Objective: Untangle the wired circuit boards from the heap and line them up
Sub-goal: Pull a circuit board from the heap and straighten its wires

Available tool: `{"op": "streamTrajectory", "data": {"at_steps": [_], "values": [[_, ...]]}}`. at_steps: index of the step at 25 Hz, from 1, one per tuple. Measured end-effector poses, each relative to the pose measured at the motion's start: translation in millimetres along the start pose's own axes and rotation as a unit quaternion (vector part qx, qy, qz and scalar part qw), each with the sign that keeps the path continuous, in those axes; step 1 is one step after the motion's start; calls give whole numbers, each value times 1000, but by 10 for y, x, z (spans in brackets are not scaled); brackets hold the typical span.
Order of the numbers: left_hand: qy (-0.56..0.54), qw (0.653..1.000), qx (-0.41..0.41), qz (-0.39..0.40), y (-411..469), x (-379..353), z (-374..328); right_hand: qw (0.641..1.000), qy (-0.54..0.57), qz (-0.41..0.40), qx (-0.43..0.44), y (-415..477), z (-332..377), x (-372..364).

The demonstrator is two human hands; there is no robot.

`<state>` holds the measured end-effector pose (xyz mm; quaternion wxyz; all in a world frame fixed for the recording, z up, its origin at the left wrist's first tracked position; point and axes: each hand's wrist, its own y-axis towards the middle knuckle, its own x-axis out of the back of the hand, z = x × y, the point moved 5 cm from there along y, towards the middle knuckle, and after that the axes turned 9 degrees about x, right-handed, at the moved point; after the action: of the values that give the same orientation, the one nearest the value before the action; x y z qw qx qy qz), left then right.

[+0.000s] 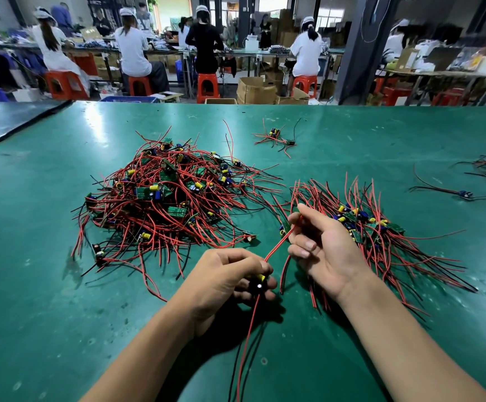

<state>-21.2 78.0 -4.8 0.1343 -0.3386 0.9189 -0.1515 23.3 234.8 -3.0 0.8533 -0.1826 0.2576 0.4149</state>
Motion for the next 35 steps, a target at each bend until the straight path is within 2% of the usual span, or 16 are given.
{"op": "streamTrajectory", "data": {"at_steps": [3,6,10,13,15,17,20,21,22,25,26,28,30,31,34,35], "values": [[4,1000,-1,1,-6,18,-2,998,61,33,-11,-10,6,-45],[-1,1000,4,2,1,36,10,996,69,53,9,-1,29,-45],[-12,1000,12,17,1,39,23,996,58,25,61,32,26,11],[-6,999,12,36,-23,25,8,988,-22,-24,151,48,69,90],[10,999,18,48,-34,24,4,954,-159,-58,247,28,158,136],[19,998,23,57,-38,25,2,892,-294,-83,334,-18,240,149],[19,998,21,63,-29,30,1,779,-436,-74,445,-125,303,98],[17,998,20,65,-28,33,5,765,-450,-69,455,-139,308,89],[14,997,20,66,-29,36,8,779,-439,-64,444,-128,307,96],[-2,998,24,66,-25,58,16,891,-294,-50,342,-38,264,129],[-7,997,26,65,-20,66,21,909,-266,-54,316,-16,248,142],[-9,997,30,65,-9,74,29,907,-286,-70,301,3,233,165],[-8,997,32,65,-1,79,34,889,-322,-83,314,-17,243,172],[-7,997,33,64,0,82,36,870,-352,-88,334,-36,255,171],[-7,997,36,61,13,84,46,765,-476,-85,426,-114,302,107],[-10,998,36,60,16,82,49,756,-484,-86,431,-122,301,103]]}}
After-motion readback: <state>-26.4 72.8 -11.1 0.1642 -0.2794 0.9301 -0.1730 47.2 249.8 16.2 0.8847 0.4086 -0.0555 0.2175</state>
